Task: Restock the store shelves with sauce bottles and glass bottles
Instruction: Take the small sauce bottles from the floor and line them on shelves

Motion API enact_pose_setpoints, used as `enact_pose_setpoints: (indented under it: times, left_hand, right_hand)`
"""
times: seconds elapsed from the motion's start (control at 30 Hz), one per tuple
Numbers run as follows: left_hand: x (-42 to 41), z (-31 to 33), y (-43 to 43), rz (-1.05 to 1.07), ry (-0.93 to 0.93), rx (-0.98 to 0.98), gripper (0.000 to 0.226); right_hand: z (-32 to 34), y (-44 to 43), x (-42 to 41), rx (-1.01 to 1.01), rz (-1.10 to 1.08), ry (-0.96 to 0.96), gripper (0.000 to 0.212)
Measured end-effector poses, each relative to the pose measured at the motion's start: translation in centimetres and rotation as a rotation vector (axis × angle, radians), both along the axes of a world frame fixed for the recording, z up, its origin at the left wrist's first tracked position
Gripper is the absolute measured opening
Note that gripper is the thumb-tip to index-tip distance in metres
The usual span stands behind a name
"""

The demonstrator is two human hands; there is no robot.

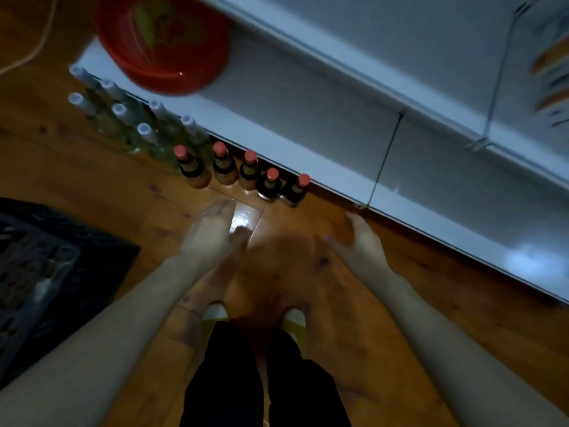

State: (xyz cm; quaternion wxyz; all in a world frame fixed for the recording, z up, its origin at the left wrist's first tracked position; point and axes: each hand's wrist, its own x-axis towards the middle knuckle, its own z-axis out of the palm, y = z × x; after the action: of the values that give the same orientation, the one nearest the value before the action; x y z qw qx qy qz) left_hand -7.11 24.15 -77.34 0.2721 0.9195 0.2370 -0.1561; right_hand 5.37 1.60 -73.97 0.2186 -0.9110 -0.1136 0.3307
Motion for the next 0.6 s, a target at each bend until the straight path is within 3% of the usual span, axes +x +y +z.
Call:
enact_pose_setpoints:
  times: [0.13,0.33,0.6]
  left_hand:
    - [2.3,-9.2,-0.9,0.064,-0.021,-0.049,0.059]
    - [5.0,-22.5,-1.0,0.089,-0.135,-0.036,0.066]
    - [8.6,-31.7,-1.2,0.226,-0.401,-0.033,0.083]
  right_hand:
    - [-11.2,0.5,0.7,0.025,-0.039,-0.013,0.074]
    - [-25.4,1.7,2.7,0.113,-0.093,-0.081,0.080]
    - [-35.0,3.9,5.8,0.282,-0.136,-0.246,0.091]
